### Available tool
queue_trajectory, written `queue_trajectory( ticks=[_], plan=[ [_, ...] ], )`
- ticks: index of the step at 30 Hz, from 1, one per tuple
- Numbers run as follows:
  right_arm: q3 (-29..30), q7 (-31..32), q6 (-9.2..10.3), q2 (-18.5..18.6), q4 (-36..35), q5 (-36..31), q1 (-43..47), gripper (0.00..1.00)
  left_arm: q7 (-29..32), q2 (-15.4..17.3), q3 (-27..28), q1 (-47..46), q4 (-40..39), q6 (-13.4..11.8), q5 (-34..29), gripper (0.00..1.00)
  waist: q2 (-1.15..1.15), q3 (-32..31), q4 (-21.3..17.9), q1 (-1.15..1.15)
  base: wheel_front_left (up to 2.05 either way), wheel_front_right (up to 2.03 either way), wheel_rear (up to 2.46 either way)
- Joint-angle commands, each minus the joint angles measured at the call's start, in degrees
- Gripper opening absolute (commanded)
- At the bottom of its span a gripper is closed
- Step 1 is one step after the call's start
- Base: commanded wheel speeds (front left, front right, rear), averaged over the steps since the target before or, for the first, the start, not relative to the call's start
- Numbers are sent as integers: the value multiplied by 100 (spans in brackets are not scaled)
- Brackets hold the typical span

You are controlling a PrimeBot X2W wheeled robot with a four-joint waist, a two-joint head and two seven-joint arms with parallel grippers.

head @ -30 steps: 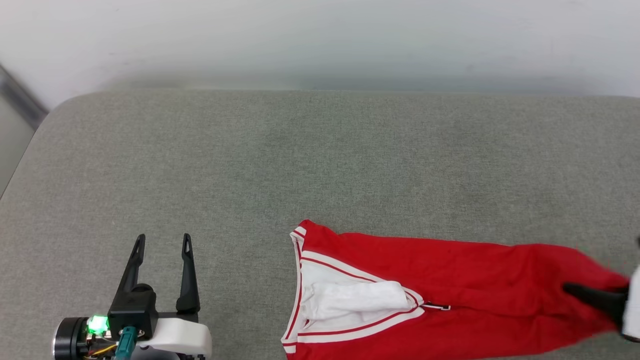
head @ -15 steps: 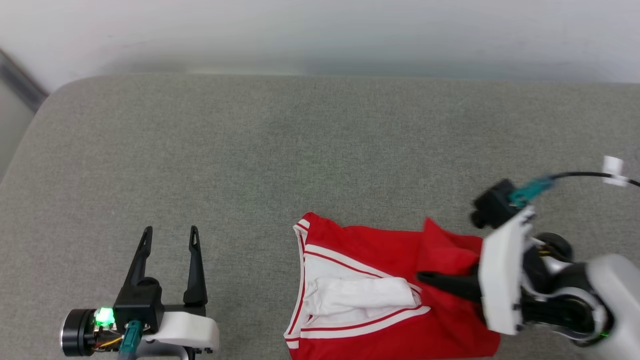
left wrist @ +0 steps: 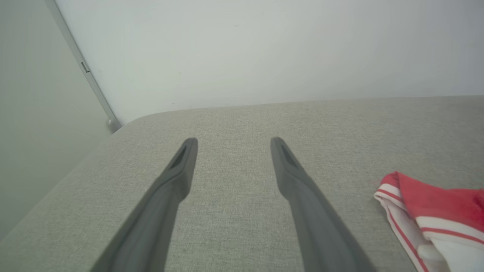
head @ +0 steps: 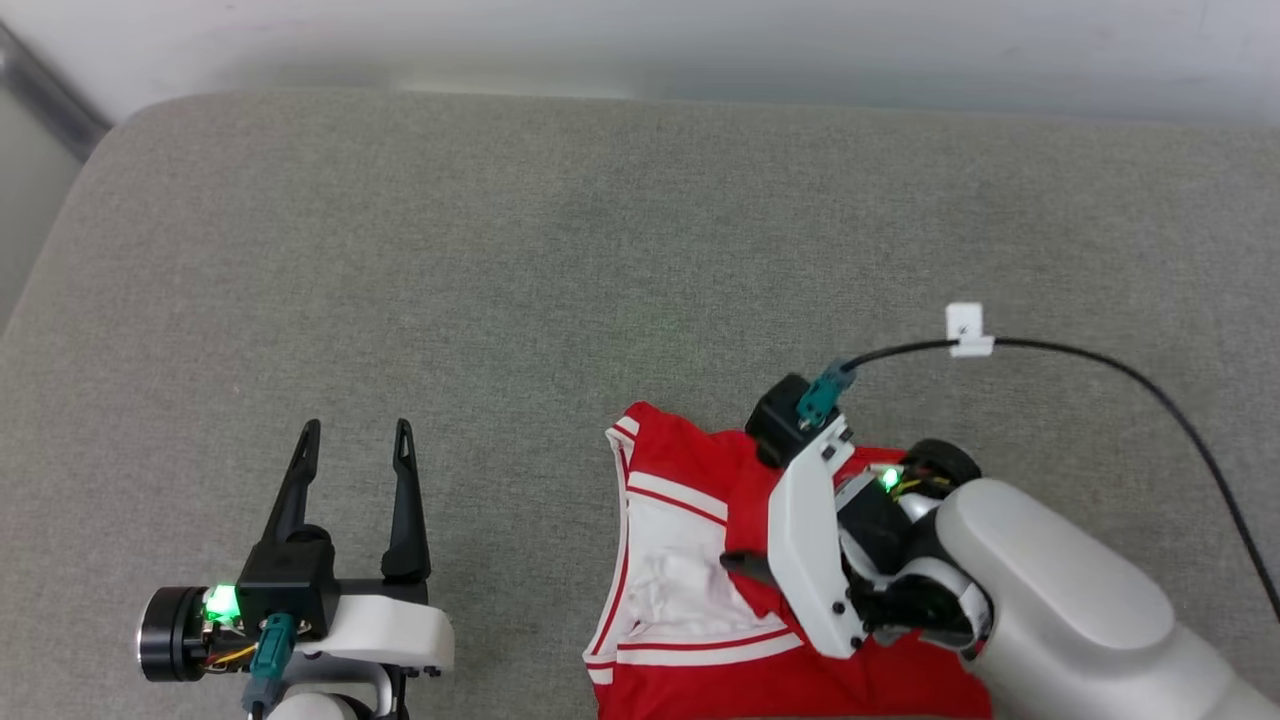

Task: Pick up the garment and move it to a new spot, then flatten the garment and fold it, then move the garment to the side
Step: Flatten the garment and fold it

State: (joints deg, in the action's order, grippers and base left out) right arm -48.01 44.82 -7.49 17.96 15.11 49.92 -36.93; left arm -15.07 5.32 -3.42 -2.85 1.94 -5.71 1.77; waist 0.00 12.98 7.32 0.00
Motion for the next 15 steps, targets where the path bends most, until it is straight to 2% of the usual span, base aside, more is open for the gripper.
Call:
queue_trajectory(
  ticks=[1, 7, 8, 9, 10, 15],
  plan=[
    [-108, -64, 0, -24, 111, -29, -39, 0, -13, -6, 1, -78, 4, 4, -6, 100, 0, 32, 23, 0, 0, 0, 0],
    [-524, -561, 2, 24, 567, 29, -151, 0, -13, -51, 85, -35, 25, 8, -15, 100, 0, 45, -28, 0, 0, 0, 0],
    [-533, -692, 3, 37, 592, 47, -196, 11, -13, -55, 97, -14, 35, 12, -20, 100, 0, 19, -49, 0, 0, 0, 0],
    [-549, -823, 2, 51, 567, 65, -243, 48, -13, -57, 107, 4, 50, 14, -28, 100, 0, -13, -73, 0, 0, 0, 0],
    [-551, -987, 2, 87, 515, 71, -281, 100, -13, -58, 114, 16, 60, 25, -37, 100, 0, -49, -96, 0, 0, 0, 0],
    [-417, -1810, 1, 423, 119, 34, -344, 100, -13, -61, 152, 132, 67, 52, -65, 100, 0, -271, -218, 0, 0, 0, 0]
  ],
)
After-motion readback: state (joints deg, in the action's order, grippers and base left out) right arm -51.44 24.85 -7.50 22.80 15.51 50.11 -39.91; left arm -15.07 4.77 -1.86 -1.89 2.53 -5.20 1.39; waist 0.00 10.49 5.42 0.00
